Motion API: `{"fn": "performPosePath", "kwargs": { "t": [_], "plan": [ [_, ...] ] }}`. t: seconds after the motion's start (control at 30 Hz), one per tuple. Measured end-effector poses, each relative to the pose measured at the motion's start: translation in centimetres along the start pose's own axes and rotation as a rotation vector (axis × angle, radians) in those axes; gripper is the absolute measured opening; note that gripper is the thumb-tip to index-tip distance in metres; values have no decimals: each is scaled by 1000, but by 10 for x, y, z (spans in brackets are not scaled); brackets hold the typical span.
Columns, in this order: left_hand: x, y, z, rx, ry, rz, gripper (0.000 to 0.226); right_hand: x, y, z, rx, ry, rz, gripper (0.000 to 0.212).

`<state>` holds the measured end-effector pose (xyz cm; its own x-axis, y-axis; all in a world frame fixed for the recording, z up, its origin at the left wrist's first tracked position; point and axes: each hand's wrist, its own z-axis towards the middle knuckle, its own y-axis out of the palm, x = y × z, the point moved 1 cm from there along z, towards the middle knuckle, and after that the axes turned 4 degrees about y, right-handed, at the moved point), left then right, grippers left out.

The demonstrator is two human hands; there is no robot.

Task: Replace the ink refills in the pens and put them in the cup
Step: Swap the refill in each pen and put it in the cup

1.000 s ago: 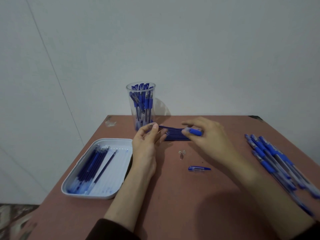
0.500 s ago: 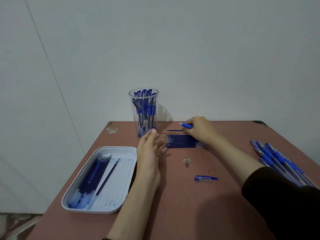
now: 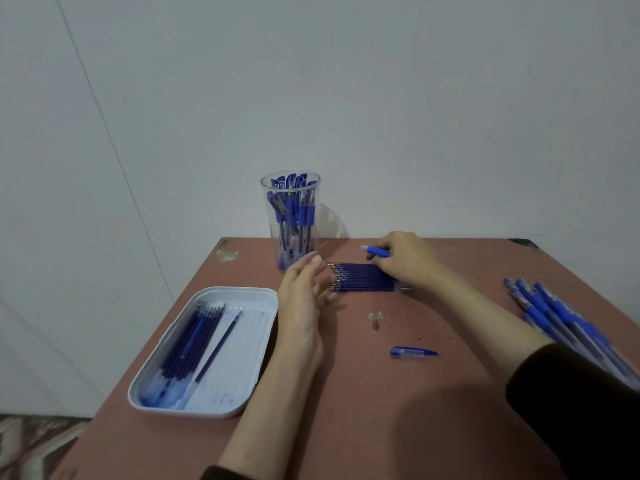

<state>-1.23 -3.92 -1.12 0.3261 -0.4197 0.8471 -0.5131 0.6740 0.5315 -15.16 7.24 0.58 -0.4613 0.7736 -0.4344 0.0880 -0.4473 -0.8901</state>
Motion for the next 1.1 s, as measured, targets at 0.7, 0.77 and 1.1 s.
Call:
{"fn": "performPosePath", "kwargs": {
  "t": [0.7,0.77,1.1],
  "plan": [
    [75,-99,-1,-201,94,1828,17,-10,14,-87,209,-168,197,22],
    [76,-96,2,-161,90,1848,19,-10,14,-88,202,-162,218,21],
    [41,-3,-14,-118,218,255,10,-6,8,-91,189,-147,214,19]
  ]
}}
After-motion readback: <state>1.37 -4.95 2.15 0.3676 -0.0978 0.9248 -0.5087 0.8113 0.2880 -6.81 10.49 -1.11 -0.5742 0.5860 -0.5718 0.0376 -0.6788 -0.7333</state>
